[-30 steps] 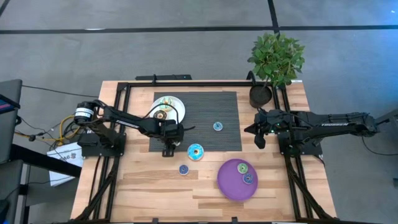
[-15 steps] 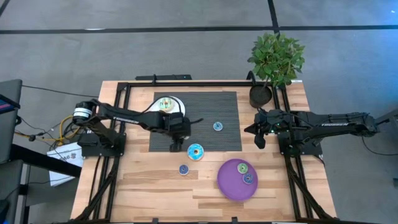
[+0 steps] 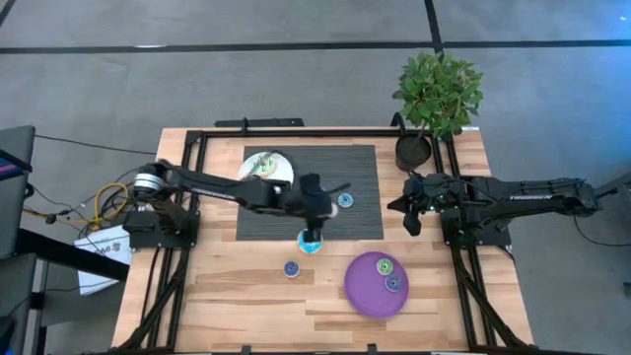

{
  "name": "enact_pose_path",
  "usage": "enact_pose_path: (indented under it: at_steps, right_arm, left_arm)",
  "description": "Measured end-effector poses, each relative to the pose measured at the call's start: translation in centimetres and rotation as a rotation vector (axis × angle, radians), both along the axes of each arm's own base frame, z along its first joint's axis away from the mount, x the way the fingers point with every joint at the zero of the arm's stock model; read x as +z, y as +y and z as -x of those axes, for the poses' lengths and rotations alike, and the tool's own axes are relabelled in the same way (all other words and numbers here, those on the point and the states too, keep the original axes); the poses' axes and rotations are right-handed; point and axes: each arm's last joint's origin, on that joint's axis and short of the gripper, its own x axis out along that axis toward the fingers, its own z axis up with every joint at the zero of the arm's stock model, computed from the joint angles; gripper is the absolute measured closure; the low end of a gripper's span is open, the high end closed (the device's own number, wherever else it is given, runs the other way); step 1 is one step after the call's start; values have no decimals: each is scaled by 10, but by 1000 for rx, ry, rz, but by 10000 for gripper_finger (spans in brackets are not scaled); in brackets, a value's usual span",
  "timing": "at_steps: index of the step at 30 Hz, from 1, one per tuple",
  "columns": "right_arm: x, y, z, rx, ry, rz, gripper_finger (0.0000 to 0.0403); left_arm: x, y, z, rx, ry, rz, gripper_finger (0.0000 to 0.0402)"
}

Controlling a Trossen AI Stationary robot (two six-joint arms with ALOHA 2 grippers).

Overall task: Pick & Place donuts
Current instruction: Put the small white donut on the purple plate

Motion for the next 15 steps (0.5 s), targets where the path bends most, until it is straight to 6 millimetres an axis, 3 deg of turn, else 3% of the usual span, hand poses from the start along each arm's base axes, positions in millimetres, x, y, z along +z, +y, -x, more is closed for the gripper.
enact_pose_path:
  at_steps: [6,15]
  right_arm:
    - [-3,1,3,-21,39,-38,403]
    - [-4,2,15,-26,80,-45,403]
  left_arm:
    - [-6,-24,-50,-65,5,17,214]
    - [-25,-55,-105,-209,61,99,214]
